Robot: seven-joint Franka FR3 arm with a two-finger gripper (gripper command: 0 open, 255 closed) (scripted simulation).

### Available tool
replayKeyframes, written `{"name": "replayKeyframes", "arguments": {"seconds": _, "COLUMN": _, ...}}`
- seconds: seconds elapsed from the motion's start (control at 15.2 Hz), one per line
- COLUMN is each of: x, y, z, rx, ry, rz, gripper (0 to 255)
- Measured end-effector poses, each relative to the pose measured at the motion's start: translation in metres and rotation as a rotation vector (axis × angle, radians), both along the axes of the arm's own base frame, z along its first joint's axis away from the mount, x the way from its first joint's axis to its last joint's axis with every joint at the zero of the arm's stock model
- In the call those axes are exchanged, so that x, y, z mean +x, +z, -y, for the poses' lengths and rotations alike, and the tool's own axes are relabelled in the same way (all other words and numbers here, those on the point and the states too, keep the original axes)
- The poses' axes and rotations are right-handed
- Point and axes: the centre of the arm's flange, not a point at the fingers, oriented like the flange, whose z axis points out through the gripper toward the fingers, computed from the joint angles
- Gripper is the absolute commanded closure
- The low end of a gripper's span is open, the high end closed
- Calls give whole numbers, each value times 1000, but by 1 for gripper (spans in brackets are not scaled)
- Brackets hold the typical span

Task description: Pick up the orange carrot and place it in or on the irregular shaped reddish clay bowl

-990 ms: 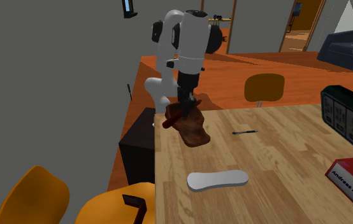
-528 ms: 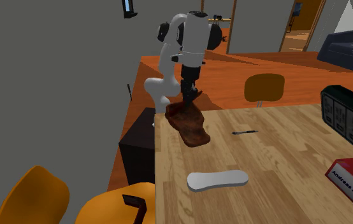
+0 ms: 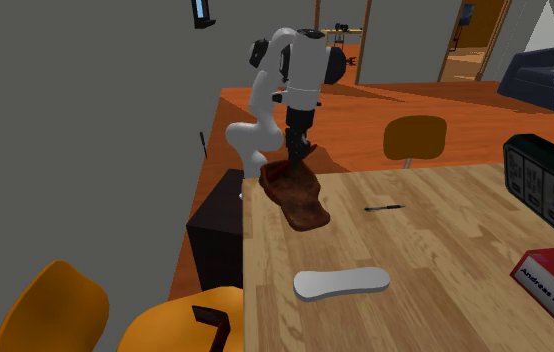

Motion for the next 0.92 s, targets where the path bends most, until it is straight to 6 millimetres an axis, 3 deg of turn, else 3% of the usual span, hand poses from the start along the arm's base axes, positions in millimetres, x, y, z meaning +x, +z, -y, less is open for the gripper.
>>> {"name": "replayKeyframes", "arguments": {"seconds": 0.46, "x": 0, "y": -37, "z": -1, "rx": 0, "ry": 0, "rz": 0, "gripper": 255}}
{"name": "replayKeyframes", "arguments": {"seconds": 0.86, "x": -1, "y": -40, "z": 0, "rx": 0, "ry": 0, "rz": 0, "gripper": 255}}
{"name": "replayKeyframes", "arguments": {"seconds": 0.92, "x": -1, "y": -40, "z": 0, "rx": 0, "ry": 0, "rz": 0, "gripper": 0}}
